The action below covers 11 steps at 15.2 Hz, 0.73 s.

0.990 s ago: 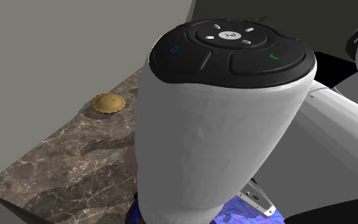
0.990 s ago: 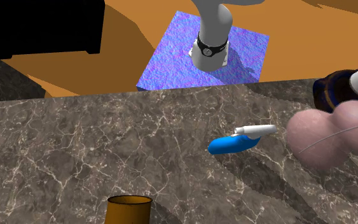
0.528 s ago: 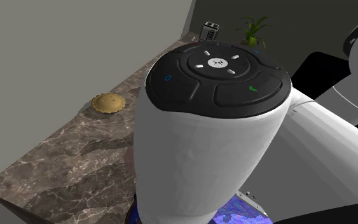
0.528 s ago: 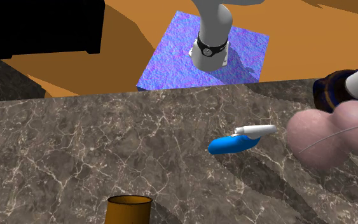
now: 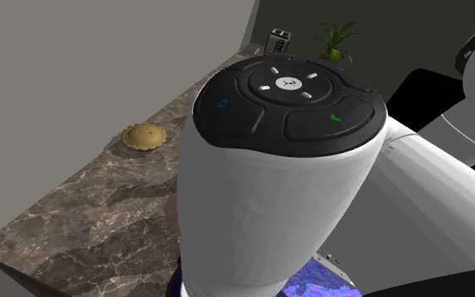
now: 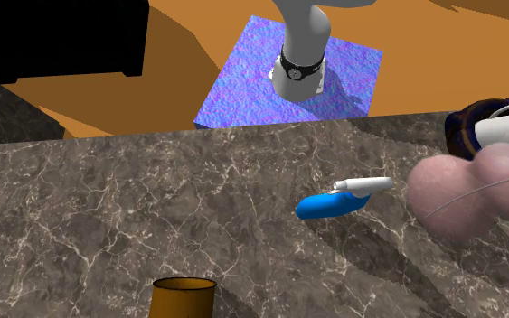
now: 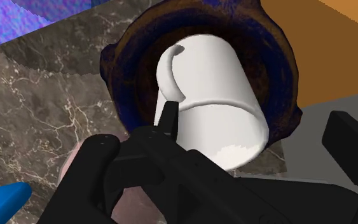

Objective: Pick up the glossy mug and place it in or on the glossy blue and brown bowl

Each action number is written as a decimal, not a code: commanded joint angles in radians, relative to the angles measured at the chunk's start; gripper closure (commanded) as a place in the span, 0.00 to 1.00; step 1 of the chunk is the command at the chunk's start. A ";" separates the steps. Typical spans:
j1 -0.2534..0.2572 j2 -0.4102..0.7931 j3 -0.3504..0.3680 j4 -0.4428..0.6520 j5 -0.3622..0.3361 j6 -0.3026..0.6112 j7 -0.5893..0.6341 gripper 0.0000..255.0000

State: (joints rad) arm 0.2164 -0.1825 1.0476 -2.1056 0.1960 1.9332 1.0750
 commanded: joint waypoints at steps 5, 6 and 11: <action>0.000 -0.027 -0.029 0.112 0.010 -0.130 -0.011 0.00; 0.000 -0.027 -0.029 0.112 0.010 -0.130 -0.011 0.00; 0.000 -0.027 -0.029 0.112 0.010 -0.130 -0.011 0.00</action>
State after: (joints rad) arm 0.2164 -0.2091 1.0184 -1.9943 0.2062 1.8035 1.0639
